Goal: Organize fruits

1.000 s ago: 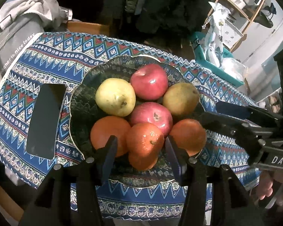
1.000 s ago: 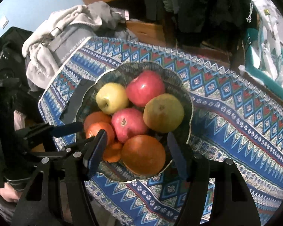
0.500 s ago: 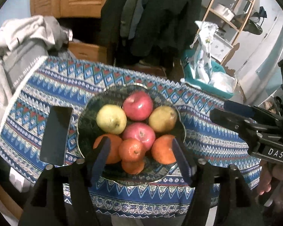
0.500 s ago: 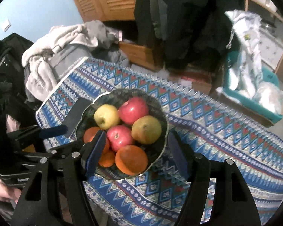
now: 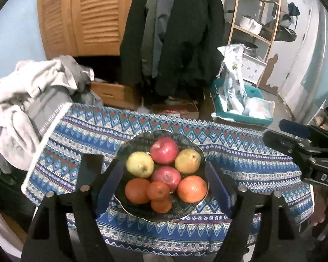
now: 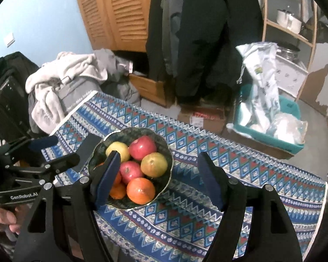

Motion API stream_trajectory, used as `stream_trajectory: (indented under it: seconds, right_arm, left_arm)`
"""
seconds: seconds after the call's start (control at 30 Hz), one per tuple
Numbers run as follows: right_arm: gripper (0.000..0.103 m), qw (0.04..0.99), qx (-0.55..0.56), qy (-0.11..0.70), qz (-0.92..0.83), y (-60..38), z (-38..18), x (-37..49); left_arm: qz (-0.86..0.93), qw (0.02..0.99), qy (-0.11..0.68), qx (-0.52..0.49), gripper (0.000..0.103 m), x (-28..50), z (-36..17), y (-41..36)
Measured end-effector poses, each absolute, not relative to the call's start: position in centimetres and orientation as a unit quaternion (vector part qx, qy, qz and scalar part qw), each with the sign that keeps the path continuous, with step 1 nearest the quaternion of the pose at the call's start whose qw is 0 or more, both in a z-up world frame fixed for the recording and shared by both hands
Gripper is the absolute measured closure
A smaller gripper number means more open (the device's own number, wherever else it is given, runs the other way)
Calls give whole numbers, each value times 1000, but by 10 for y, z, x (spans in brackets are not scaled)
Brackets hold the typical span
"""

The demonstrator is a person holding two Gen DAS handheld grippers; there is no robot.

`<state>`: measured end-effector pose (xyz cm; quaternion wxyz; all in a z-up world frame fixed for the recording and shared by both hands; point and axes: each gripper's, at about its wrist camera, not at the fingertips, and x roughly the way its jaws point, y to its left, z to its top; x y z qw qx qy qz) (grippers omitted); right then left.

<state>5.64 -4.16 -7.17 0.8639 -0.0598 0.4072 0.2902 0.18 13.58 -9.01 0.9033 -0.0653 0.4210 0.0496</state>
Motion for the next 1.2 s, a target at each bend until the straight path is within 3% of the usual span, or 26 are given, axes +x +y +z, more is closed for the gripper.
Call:
stream_trajectory:
  seconds: [0.47,0.77,1.2]
  right_arm:
    - [21,899,-60,351,256,-77,-31,35]
    - [18,918,-57,321,227,-106,-16,25]
    - [18,931,-57,304,194,-134,-11,21]
  left_arm:
    - [62,929,364,-36,14,-11,-36,113]
    - [78,939,335,-18,3,-20,-13,96]
    - [89,940,331,4,2,-16,-7,75]
